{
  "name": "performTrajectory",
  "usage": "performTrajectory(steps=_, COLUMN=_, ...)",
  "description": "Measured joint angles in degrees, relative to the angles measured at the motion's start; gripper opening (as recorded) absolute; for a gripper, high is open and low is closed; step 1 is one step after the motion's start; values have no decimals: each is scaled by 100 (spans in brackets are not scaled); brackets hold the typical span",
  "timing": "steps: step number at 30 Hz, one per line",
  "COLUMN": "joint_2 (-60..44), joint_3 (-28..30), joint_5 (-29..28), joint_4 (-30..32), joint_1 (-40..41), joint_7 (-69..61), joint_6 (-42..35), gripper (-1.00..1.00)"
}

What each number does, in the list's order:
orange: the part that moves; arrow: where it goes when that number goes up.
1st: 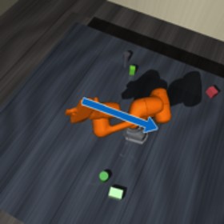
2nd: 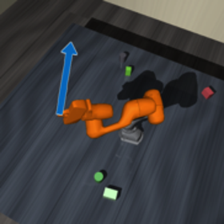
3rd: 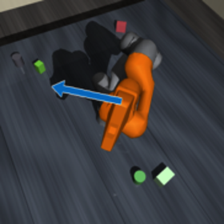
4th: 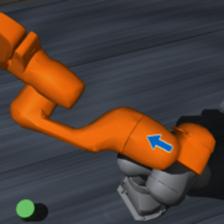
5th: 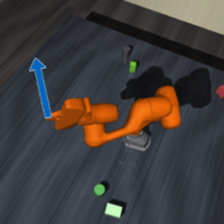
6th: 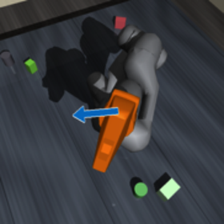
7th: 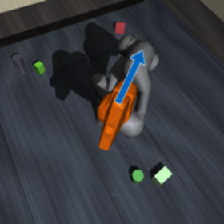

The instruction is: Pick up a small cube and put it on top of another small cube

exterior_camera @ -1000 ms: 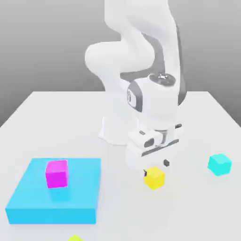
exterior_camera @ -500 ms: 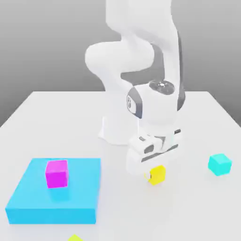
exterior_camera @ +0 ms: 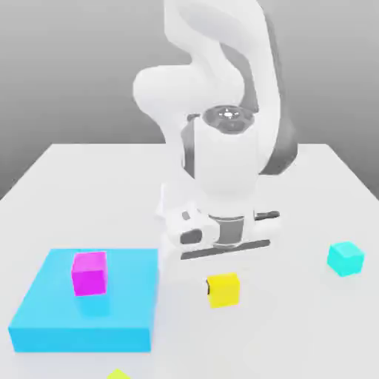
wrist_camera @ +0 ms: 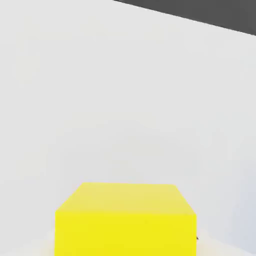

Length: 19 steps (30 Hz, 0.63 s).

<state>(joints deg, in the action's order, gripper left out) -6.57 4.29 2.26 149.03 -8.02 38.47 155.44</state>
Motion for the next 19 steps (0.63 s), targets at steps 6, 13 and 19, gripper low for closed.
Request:
performTrajectory(steps=6, joint_2=-622, joint_3=423, joint_5=206, joint_4=-1247, joint_1=399, joint_7=259, joint_6=-639, gripper=-100)
performTrajectory(steps=13, joint_2=-1653, joint_3=586, joint_5=584, joint_4=-2161, joint_1=797, joint_7=274, joint_6=-549, gripper=-100)
performTrajectory(steps=19, joint_2=-1817, joint_3=544, joint_5=633, joint_4=-2183, joint_1=835, joint_7=244, joint_6=-407, gripper=100)
